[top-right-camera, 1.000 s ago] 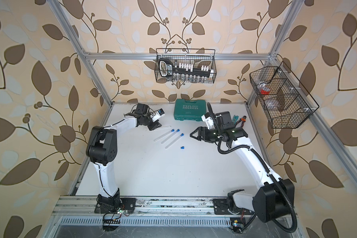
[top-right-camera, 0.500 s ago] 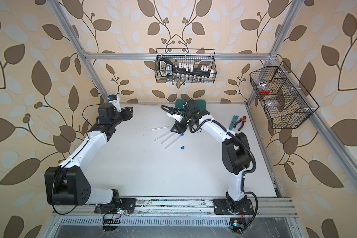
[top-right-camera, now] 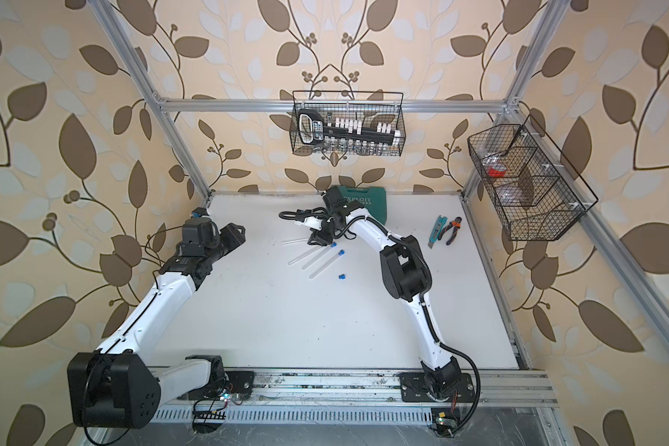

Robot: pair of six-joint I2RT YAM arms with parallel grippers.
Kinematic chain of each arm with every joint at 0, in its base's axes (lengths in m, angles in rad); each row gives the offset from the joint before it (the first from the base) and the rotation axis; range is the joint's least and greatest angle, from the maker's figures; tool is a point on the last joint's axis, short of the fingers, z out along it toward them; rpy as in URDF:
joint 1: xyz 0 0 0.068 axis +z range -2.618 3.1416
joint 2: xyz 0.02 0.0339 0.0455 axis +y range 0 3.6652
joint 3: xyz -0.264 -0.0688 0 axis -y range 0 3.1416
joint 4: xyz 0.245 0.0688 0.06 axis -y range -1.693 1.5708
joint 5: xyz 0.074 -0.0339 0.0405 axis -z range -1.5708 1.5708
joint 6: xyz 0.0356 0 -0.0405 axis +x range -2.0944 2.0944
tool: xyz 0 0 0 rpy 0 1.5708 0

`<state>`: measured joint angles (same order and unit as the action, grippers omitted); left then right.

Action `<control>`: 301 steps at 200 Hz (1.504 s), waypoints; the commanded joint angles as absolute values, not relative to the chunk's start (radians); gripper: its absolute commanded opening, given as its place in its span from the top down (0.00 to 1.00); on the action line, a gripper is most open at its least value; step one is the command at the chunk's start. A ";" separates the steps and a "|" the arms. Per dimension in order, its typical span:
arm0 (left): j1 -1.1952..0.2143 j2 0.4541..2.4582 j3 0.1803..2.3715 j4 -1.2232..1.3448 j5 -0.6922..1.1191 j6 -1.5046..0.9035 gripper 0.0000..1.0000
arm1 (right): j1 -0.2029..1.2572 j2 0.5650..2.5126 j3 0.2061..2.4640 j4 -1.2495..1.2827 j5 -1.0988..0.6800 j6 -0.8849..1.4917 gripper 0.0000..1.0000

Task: Insert stoppers into test tubes
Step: Pick up the test tube at the center of the board.

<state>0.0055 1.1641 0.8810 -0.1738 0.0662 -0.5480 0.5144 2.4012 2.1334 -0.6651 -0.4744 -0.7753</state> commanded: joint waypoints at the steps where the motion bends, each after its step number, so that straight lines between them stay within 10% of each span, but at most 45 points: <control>1: -0.001 1.123 0.866 -0.200 0.052 -0.599 0.43 | 0.518 2.470 2.192 -0.696 -0.473 -0.792 0.50; 301: -0.001 1.072 0.862 -0.265 0.035 -0.596 0.44 | 0.525 2.729 2.402 -0.604 -0.439 -0.690 0.69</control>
<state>0.0055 1.1004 0.8589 -0.2642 0.0654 -0.6029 0.5159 2.6915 2.3768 -0.5583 -0.4435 -0.6624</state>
